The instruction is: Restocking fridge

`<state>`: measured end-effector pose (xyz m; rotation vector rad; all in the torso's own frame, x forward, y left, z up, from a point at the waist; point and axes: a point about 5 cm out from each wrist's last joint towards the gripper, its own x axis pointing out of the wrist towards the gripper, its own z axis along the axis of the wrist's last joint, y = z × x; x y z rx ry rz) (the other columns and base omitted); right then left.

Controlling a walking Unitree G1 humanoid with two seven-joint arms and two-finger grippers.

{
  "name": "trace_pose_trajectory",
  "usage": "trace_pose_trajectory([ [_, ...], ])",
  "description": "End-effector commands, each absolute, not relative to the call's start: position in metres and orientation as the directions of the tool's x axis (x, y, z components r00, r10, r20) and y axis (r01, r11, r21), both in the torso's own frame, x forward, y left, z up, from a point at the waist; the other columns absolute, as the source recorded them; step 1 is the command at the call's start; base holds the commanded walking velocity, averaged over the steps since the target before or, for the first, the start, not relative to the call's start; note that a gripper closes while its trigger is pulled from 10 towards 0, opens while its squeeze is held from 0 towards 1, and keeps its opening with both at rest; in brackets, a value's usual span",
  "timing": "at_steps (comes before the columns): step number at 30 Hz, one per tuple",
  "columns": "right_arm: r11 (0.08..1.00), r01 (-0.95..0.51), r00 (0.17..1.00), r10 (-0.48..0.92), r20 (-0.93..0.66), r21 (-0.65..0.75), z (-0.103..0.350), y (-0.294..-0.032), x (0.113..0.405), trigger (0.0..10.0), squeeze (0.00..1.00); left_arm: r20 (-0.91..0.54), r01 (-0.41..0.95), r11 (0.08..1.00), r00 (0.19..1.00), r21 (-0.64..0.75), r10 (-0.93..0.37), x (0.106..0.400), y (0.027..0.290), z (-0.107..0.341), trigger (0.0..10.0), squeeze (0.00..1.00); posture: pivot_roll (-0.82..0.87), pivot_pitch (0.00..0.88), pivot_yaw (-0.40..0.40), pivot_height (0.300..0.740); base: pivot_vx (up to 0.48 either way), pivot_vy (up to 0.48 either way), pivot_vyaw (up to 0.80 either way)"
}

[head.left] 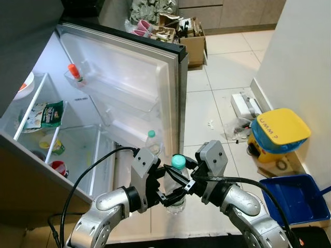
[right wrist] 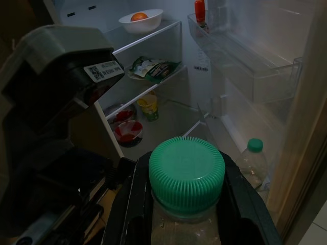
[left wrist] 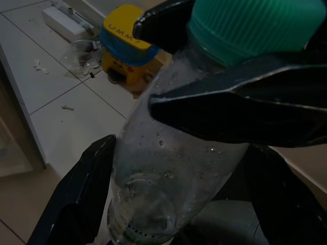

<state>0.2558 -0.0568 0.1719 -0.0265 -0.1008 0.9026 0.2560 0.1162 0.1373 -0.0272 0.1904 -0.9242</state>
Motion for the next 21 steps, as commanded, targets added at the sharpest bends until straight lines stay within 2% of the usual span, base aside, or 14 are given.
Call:
trace_pose_trajectory([
  [1,0.575,-0.816,0.569,0.816,0.103,-0.051,0.1775,-0.0474,0.2484,10.0,0.0,-0.154,0.796,0.593,0.575,-0.124,-0.804,0.2538,0.1094,0.1308,10.0,0.0,-0.15,0.263,0.056,0.707,0.0,0.0,0.0],
  [2,0.573,-0.818,0.567,0.817,0.103,-0.049,0.1778,-0.0469,0.248,10.0,0.0,-0.146,0.791,0.6,0.583,-0.122,-0.799,0.2553,0.109,0.1316,10.0,0.0,-0.15,0.264,0.055,0.707,0.0,0.0,0.0],
  [3,0.573,-0.819,0.567,0.818,0.101,-0.044,0.1773,-0.047,0.2475,10.0,0.0,-0.139,0.788,0.605,0.59,-0.118,-0.796,0.2565,0.1089,0.1329,7.8,0.0,-0.15,0.265,0.055,0.707,0.0,0.0,0.0],
  [5,0.574,-0.818,0.568,0.817,0.096,-0.04,0.1759,-0.0477,0.2468,10.0,0.0,-0.134,0.784,0.61,0.596,-0.117,-0.792,0.2574,0.109,0.134,7.3,0.0,-0.14,0.267,0.052,0.707,0.0,0.0,0.0],
  [7,0.574,-0.818,0.57,0.817,0.093,-0.034,0.1752,-0.0482,0.2462,10.0,0.0,-0.135,0.782,0.611,0.596,-0.125,-0.791,0.2573,0.1092,0.134,9.4,0.0,-0.15,0.27,0.051,0.707,0.0,0.0,0.0],
  [9,0.572,-0.82,0.567,0.818,0.093,-0.031,0.1751,-0.048,0.2458,10.0,0.0,-0.137,0.783,0.61,0.595,-0.127,-0.792,0.257,0.1088,0.1336,10.0,0.0,-0.15,0.271,0.052,0.707,0.0,0.0,0.0],
  [13,0.568,-0.822,0.564,0.821,0.093,-0.028,0.1752,-0.0473,0.2454,10.0,0.0,-0.14,0.784,0.609,0.593,-0.124,-0.793,0.2567,0.108,0.1332,9.4,0.0,-0.15,0.273,0.053,0.707,0.0,0.0,0.0],
  [14,0.568,-0.823,0.563,0.821,0.093,-0.027,0.1753,-0.047,0.2453,10.0,0.0,-0.14,0.782,0.611,0.596,-0.123,-0.791,0.2571,0.1084,0.1327,8.1,0.0,-0.15,0.273,0.054,0.707,0.0,0.0,0.0],
  [15,0.568,-0.823,0.563,0.821,0.093,-0.027,0.1753,-0.047,0.2453,10.0,0.0,-0.14,0.782,0.611,0.596,-0.123,-0.791,0.2571,0.1084,0.1327,8.1,0.0,-0.15,0.273,0.054,0.707,0.0,0.0,0.0],
  [16,0.567,-0.823,0.563,0.821,0.092,-0.027,0.1752,-0.0469,0.2453,10.0,0.0,-0.14,0.779,0.615,0.6,-0.123,-0.788,0.2577,0.1094,0.1326,3.3,0.0,-0.15,0.275,0.053,0.707,0.0,0.0,0.0],
  [18,0.567,-0.823,0.563,0.821,0.092,-0.027,0.1752,-0.0469,0.2453,10.0,0.0,-0.14,0.779,0.615,0.6,-0.123,-0.788,0.2577,0.1094,0.1326,3.3,0.0,-0.15,0.275,0.053,0.707,0.0,0.0,0.0],
  [19,0.567,-0.823,0.563,0.822,0.09,-0.026,0.175,-0.0468,0.2452,10.0,0.0,-0.14,0.777,0.617,0.602,-0.121,-0.786,0.2581,0.1103,0.1324,2.1,0.0,-0.14,0.275,0.053,0.707,0.0,0.0,0.0],
  [20,0.567,-0.823,0.563,0.822,0.087,-0.026,0.1743,-0.047,0.2451,10.0,0.0,-0.141,0.775,0.62,0.605,-0.12,-0.784,0.2585,0.1113,0.1321,0.0,0.0,-0.14,0.276,0.052,0.707,0.0,0.0,0.0],
  [21,0.567,-0.823,0.563,0.822,0.087,-0.026,0.1743,-0.047,0.2451,10.0,0.0,-0.141,0.775,0.62,0.605,-0.12,-0.784,0.2585,0.1113,0.1321,0.0,0.0,-0.14,0.276,0.052,0.707,0.0,0.0,0.0],
])
